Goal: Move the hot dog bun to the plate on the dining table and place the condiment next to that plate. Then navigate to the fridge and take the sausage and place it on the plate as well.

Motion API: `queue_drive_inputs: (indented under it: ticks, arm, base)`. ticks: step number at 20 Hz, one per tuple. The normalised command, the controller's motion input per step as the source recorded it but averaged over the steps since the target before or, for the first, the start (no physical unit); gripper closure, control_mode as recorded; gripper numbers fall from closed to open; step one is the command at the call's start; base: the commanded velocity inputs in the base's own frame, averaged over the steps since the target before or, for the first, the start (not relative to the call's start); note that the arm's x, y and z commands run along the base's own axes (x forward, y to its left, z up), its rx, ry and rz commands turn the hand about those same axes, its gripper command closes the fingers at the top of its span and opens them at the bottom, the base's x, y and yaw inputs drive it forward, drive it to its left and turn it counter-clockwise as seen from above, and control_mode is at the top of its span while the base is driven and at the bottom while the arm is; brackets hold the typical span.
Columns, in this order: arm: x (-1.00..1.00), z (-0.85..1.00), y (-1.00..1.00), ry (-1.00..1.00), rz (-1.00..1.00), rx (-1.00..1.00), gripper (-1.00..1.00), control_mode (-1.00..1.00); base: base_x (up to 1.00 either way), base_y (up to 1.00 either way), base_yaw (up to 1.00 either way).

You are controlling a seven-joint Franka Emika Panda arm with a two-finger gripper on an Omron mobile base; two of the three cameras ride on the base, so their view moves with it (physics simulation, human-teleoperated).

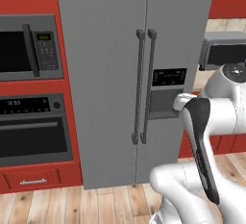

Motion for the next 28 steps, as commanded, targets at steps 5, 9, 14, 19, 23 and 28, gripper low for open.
queue_drive_inputs:
  ticks: [5, 9, 14, 19, 23, 28]
  arm:
    - [1.00, 0.00, 0.00, 0.00, 0.01, 0.02, -1.00, -1.00]
    - [0.98, 0.00, 0.10, 0.00, 0.00, 0.00, -1.00, -1.00]
    - [0.70, 0.00, 0.00, 0.00, 0.00, 0.00, -1.00, -1.00]
    - [0.69, -0.04, 0.00, 0.00, 0.00, 0.00, -1.00, -1.00]
    - [0.60, -0.12, 0.00, 0.00, 0.00, 0.00, -1.00, -1.00]
    - [0.50, -0.15, 0.00, -0.01, 0.00, -0.02, -1.00, -1.00]
  base:
    - [0.00, 0.00, 0.00]
    - [0.00, 0.00, 0.00]
    - [0.00, 0.00, 0.00]
    - [0.00, 0.00, 0.00]
    - [0.00, 0.00, 0.00]
    - [0.00, 0.00, 0.00]
